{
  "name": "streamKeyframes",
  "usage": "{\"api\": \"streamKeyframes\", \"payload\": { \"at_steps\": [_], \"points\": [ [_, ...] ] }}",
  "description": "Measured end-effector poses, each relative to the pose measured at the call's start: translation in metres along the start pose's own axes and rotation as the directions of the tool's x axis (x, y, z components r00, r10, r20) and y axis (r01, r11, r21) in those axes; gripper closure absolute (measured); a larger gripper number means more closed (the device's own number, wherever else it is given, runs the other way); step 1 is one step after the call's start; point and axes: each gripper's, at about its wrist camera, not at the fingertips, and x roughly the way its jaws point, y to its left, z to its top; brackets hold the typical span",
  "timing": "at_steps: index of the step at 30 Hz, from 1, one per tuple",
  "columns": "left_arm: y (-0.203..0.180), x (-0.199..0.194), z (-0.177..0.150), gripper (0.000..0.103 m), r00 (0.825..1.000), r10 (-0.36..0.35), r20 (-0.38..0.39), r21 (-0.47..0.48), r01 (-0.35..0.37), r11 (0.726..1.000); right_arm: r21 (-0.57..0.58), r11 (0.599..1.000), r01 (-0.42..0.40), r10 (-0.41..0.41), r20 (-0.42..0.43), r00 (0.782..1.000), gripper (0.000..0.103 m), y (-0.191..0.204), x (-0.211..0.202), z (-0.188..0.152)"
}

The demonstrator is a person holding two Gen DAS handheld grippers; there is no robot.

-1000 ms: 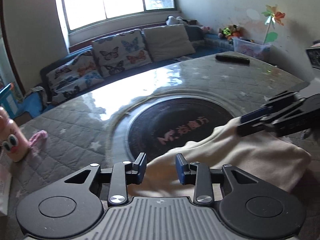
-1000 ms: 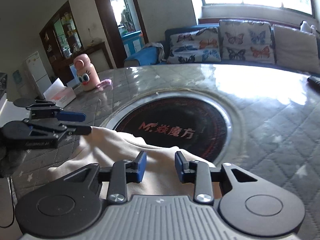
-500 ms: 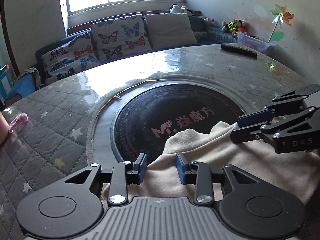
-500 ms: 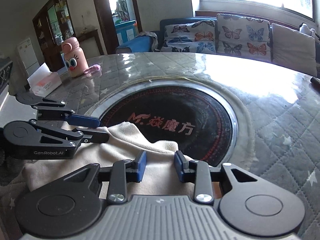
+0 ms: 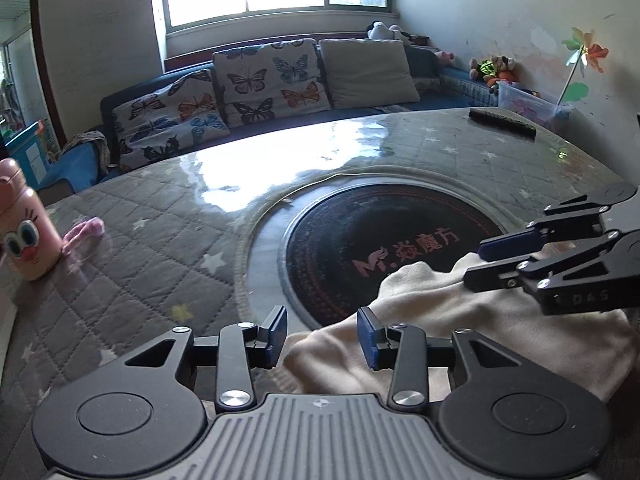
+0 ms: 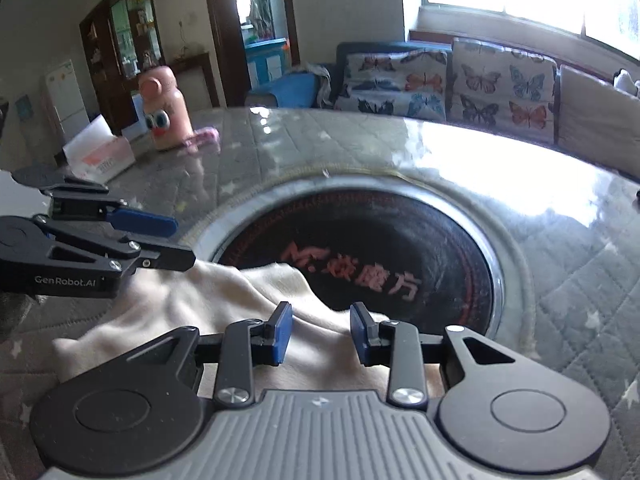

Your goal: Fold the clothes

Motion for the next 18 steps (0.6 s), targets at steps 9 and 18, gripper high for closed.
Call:
{"api": "streamKeyframes", "payload": {
  "at_steps": [9, 18],
  "points": [
    [-0.003, -0.012, -0.030, 0.059, 1.000, 0.003, -0.028, 0.011, -0.002, 1.000, -0.104, 0.994, -0.043, 0.043, -0.007, 0.999, 0.067, 0.036, -0.008, -0.007],
    [0.006, -0.014, -0.034, 0.057, 0.999, 0.024, -0.024, -0.012, -0.024, 1.000, -0.290, 0.952, -0.098, 0.103, 0.004, 0.995, 0.065, 0.103, -0.014, -0.024]
  ]
}}
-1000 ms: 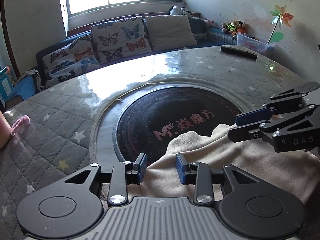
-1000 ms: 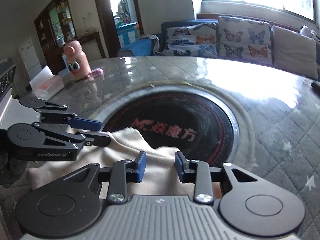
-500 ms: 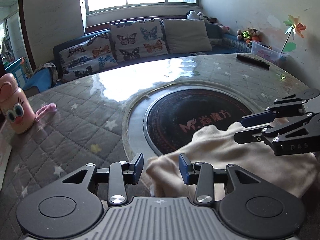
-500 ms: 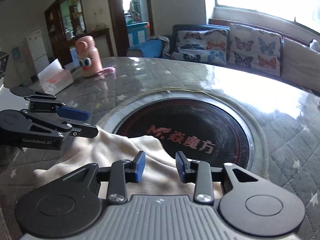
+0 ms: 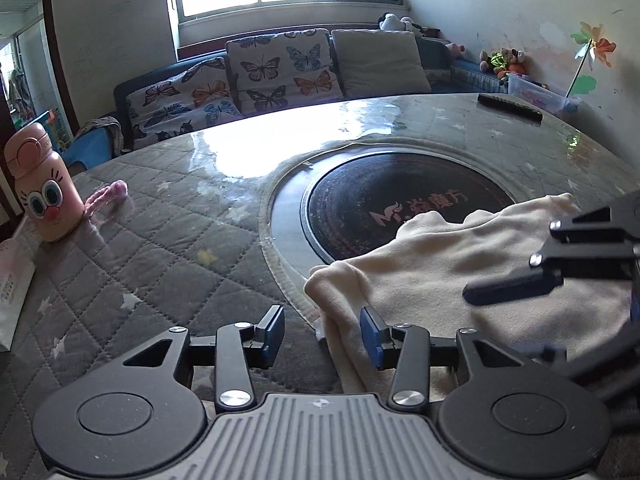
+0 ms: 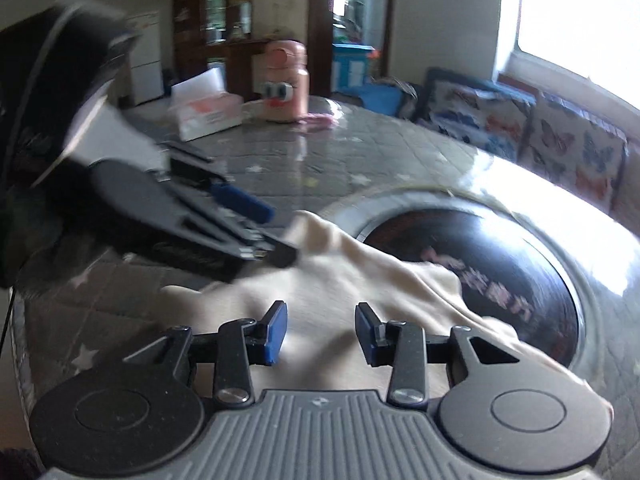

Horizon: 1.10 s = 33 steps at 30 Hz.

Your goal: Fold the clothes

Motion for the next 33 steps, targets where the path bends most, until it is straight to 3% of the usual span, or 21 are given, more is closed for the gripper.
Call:
{"api": "streamKeyframes", "payload": {
  "at_steps": [4, 7, 17, 20, 24, 33],
  "points": [
    [0.003, 0.001, -0.001, 0.057, 1.000, -0.003, 0.000, -0.014, 0.003, 1.000, -0.054, 0.998, -0.045, 0.045, -0.002, 0.999, 0.061, 0.025, 0.002, 0.001],
    [0.004, 0.003, -0.002, 0.057, 1.000, -0.002, -0.002, -0.021, 0.002, 1.000, -0.120, 0.993, -0.019, 0.020, 0.007, 1.000, 0.059, 0.041, 0.006, -0.003],
    [0.007, 0.003, -0.004, 0.054, 1.000, 0.001, 0.000, -0.047, -0.001, 0.999, -0.163, 0.984, -0.067, 0.068, 0.000, 0.998, 0.053, 0.055, 0.002, -0.001],
    [0.008, 0.001, -0.004, 0.054, 1.000, -0.001, 0.006, -0.051, 0.001, 0.999, -0.093, 0.988, -0.124, 0.124, -0.007, 0.992, 0.052, 0.039, -0.014, 0.004],
    [0.007, -0.004, -0.005, 0.054, 1.000, -0.005, 0.019, -0.063, 0.006, 0.998, 0.010, 0.992, -0.122, 0.123, -0.027, 0.992, 0.052, 0.007, -0.036, 0.002],
    [-0.003, -0.035, -0.005, 0.055, 0.995, 0.014, 0.094, -0.057, -0.008, 0.998, 0.171, 0.985, 0.014, 0.004, -0.103, 0.995, 0.054, -0.055, -0.087, -0.044]
  ]
}}
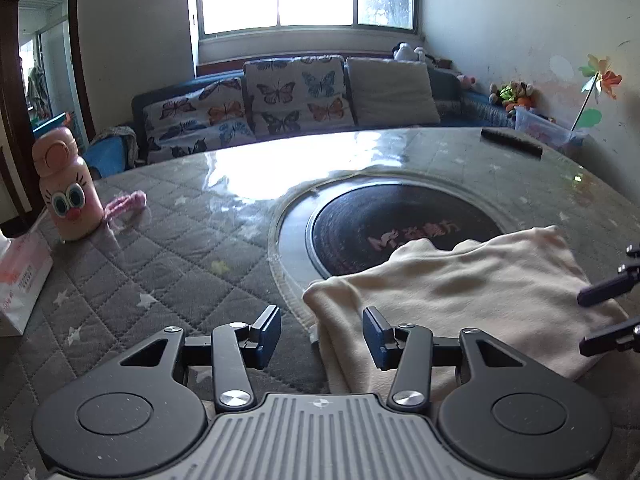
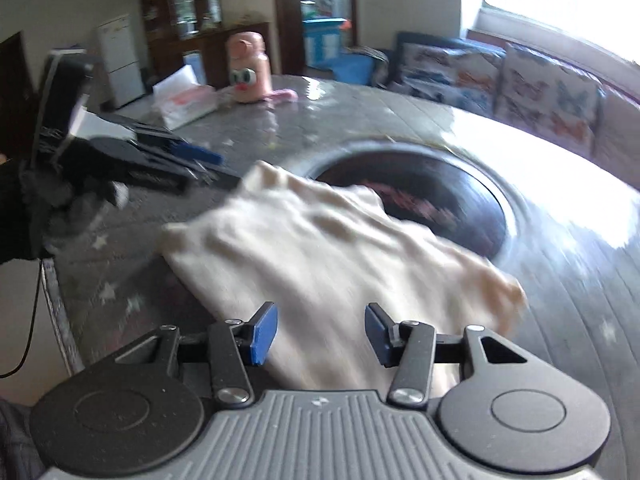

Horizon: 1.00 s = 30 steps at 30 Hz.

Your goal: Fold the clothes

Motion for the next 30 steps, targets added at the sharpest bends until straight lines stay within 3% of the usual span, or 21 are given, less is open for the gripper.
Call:
{"api": "streamKeyframes", "payload": {
  "at_steps": [8, 15, 23, 30],
  "points": [
    [-0.013, -0.004, 0.004, 0.056, 0.999, -0.034, 0.008, 0.019, 0.034, 0.999, 0.086, 0.996, 0.024, -0.021, -0.037, 0.999, 0.058, -0.022, -0.010, -0.036],
    [-0.027, 0.012, 0.007, 0.059, 0.996, -0.085, -0.014, 0.039, 0.085, 0.996, 0.096, 0.995, 0.011, -0.017, 0.056, 0.998, 0.058, -0.030, -0.011, -0.011],
    [-0.016, 0.042, -0.001, 0.065, 0.994, -0.082, -0.076, -0.002, 0.082, 0.997, 0.202, 0.979, 0.018, -0.028, 0.047, 0.999, 0.059, -0.058, 0.012, -0.012],
    [-0.013, 0.036, 0.011, 0.068, 0.994, -0.099, -0.043, -0.016, 0.098, 0.995, 0.198, 0.980, 0.018, -0.038, 0.100, 0.994, 0.058, -0.063, 0.011, 0.005]
  ]
}}
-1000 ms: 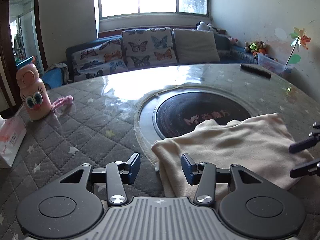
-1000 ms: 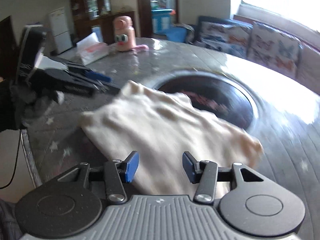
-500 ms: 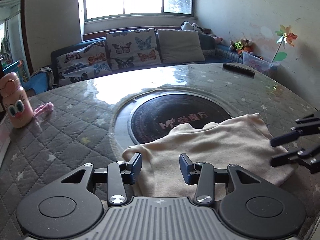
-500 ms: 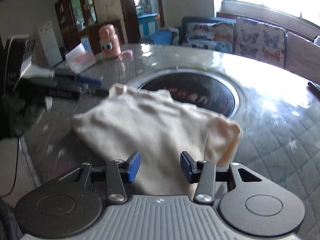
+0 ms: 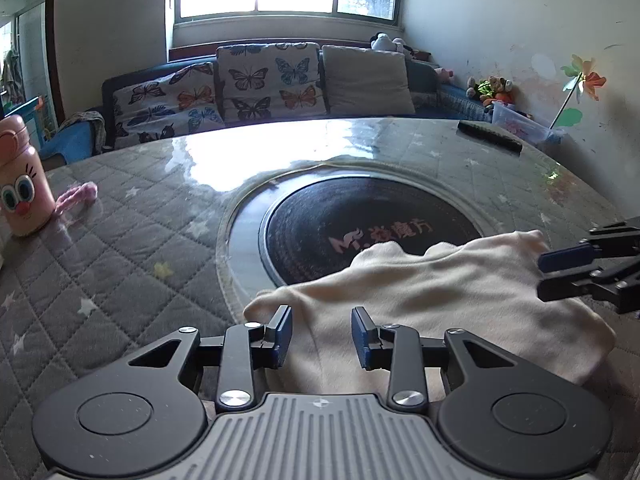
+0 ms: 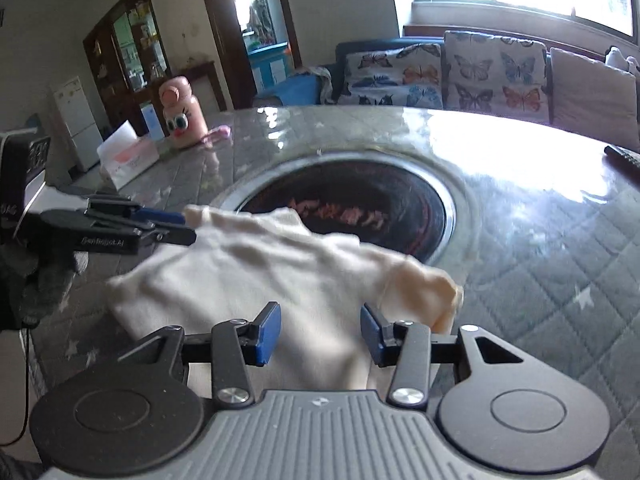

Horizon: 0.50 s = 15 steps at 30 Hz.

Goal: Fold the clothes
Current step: 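Grasp the folded shirt edge with the left gripper while the right gripper holds the other edge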

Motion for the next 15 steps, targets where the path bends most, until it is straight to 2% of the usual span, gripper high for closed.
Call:
{"api": "streamKeyframes", "payload": {
  "at_steps": [5, 10, 15],
  "points": [
    [0.006, 0.014, 0.005, 0.069, 1.000, 0.013, -0.019, -0.008, -0.013, 1.000, 0.038, 0.999, 0.019, -0.020, 0.030, 0.999, 0.058, -0.010, 0.012, 0.010],
    [0.009, 0.019, 0.003, 0.071, 0.999, 0.014, -0.030, -0.016, -0.014, 1.000, 0.080, 0.995, 0.059, -0.060, 0.007, 0.998, 0.060, -0.026, 0.026, 0.006],
    [0.009, 0.018, 0.003, 0.071, 1.000, 0.013, -0.024, -0.017, -0.014, 1.000, 0.105, 0.993, 0.058, -0.062, 0.032, 0.998, 0.060, -0.028, 0.015, 0.006]
  ]
}}
